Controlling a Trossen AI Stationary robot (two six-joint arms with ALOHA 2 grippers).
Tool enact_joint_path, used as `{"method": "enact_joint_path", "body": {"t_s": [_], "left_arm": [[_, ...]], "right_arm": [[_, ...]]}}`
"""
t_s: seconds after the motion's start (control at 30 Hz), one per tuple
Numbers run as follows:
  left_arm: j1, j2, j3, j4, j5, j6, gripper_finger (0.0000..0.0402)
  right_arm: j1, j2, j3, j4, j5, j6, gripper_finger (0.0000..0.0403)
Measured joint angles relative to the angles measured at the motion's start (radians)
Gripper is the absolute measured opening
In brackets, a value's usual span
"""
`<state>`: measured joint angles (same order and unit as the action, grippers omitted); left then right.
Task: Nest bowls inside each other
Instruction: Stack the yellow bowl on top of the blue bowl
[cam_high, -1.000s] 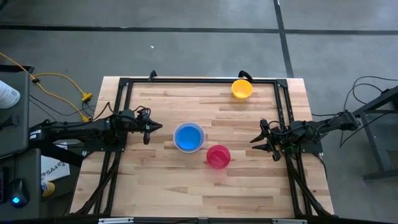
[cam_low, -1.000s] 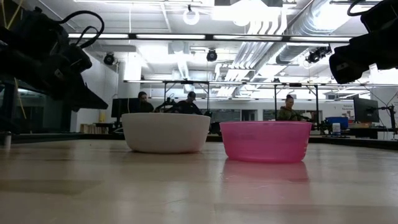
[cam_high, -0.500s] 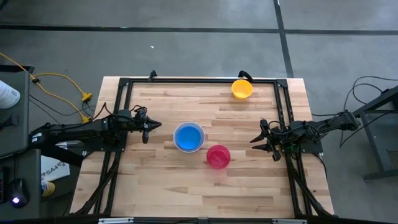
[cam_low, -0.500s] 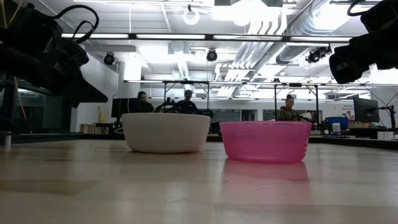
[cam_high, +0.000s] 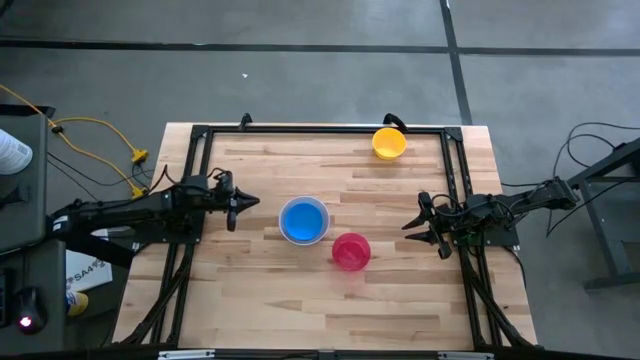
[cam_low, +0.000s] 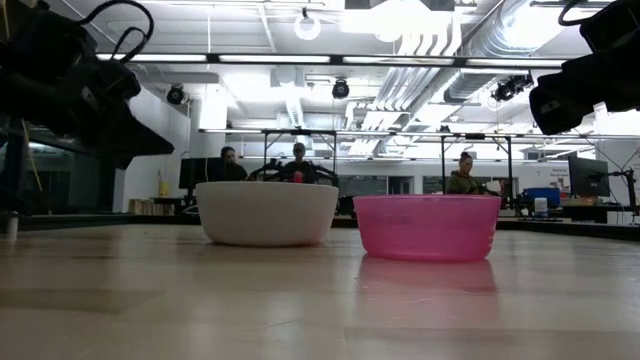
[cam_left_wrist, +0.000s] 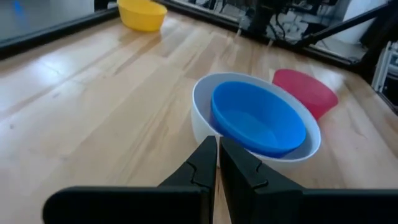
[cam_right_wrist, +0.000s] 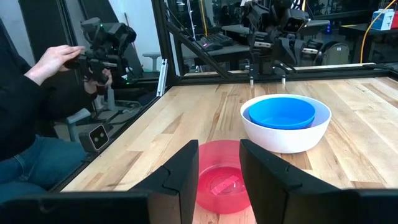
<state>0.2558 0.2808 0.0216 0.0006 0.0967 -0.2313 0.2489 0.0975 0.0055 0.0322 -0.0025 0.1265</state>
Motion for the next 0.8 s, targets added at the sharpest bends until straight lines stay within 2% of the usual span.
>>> {"method": "enact_joint_path", "body": {"t_s": [0.8], "left_arm": [[0.000,-0.013,0.000,-0.001,-0.003,0.017,0.0019]], "right_arm": [[0.000,0.000,0.000,0.000,0.000,0.000,0.0110]]}}
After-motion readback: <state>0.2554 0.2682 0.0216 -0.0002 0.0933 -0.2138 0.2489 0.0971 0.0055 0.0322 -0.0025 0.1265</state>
